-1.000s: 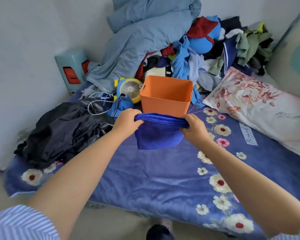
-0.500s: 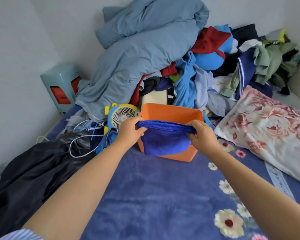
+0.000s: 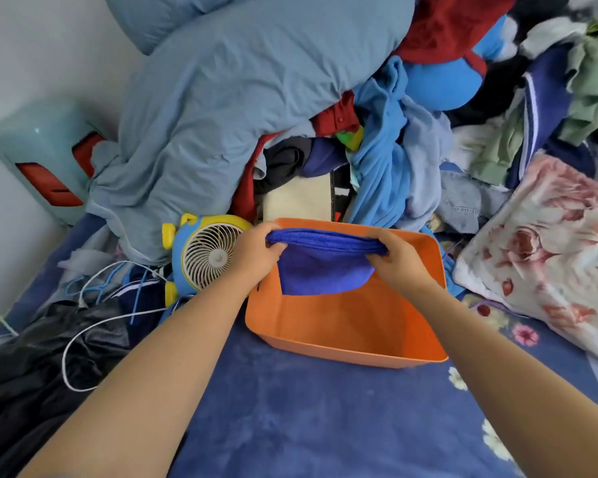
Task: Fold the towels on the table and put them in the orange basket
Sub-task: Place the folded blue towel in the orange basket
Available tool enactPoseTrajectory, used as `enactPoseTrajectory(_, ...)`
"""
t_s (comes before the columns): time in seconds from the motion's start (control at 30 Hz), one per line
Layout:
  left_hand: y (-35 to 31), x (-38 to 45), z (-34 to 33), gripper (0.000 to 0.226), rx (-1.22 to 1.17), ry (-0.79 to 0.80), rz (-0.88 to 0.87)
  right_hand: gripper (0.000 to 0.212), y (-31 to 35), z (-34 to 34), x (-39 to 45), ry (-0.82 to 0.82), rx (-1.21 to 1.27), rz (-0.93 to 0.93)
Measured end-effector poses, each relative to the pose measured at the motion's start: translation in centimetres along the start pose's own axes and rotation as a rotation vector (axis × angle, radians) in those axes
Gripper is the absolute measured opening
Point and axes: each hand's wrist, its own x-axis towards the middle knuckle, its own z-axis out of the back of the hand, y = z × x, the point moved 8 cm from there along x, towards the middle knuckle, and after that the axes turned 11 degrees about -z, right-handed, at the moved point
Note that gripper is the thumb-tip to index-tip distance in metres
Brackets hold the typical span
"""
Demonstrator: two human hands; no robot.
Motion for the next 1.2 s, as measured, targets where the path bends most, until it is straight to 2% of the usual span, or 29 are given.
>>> enactPoseTrajectory(0.1,5.6,2.2,-4.2,0.018,-0.023,0.112,0.125,0.035,-4.7,-4.8,3.4,0.127,0.0,-0.126)
enactPoseTrajectory(0.2,10.9,3.8,-8.1,0.014,0.121,0.211,0.22,0.034,-9.1,-10.0,5.9,0.285,-0.027,-0.219)
enactPoseTrajectory(0.27,13.1,4.7,-10.0,0.024,0.31,0.287,0.256,0.031,-11.4,-12.7,6.9,0.399,-0.001,-0.31)
enactPoseTrajectory(0.37,16.2,6.0,-14.2,0.026,0.472,0.458,0.331,0.026,-15.8,-16.7,8.4,0.557,0.12,-0.566)
enactPoseTrajectory(0.43,18.5,6.5,-17.4,0.03,0.539,0.578,0.393,0.03,-18.9,-19.8,9.1,0.666,0.184,-0.723)
enactPoseTrajectory(0.5,19.6,6.6,-18.6,0.037,0.587,0.632,0.419,0.028,-20.2,-20.9,9.4,0.704,0.211,-0.801)
enactPoseTrajectory(0.57,20.7,7.0,-20.0,0.037,0.606,0.65,0.401,0.023,-21.5,-21.6,10.4,0.633,0.198,-0.816)
enactPoseTrajectory(0.63,21.6,7.8,-20.5,0.036,0.593,0.579,0.399,0.01,-22.4,-21.7,11.9,0.492,0.095,-0.775)
enactPoseTrajectory(0.7,22.3,8.6,-20.5,0.039,0.521,0.428,0.446,0.022,-23.3,-21.5,13.3,0.329,-0.001,-0.707)
enactPoseTrajectory(0.77,22.4,9.2,-20.2,0.04,0.452,0.309,0.458,0.034,-23.8,-21.4,13.9,0.21,0.005,-0.692)
enactPoseTrajectory(0.87,22.4,9.8,-21.0,0.036,0.414,0.231,0.402,0.046,-24.9,-20.8,14.1,0.115,0.134,-0.76)
enactPoseTrajectory(0.93,21.8,9.3,-21.2,0.034,0.546,0.219,0.277,0.046,-24.9,-20.3,13.7,0.136,-0.053,-0.669)
enactPoseTrajectory(1.03,20.1,7.4,-23.0,0.022,0.769,0.35,-0.076,0.044,-22.8,-20.6,12.3,0.202,-0.509,-0.289)
enactPoseTrajectory(1.1,19.7,5.3,-25.3,0.023,0.781,0.544,-0.273,0.049,-21.8,-22.8,10.6,0.369,-0.691,-0.023)
enactPoseTrajectory(1.2,20.9,2.5,-26.9,0.064,0.739,0.817,-0.337,0.071,-22.3,-25.9,7.9,0.623,-0.878,0.15)
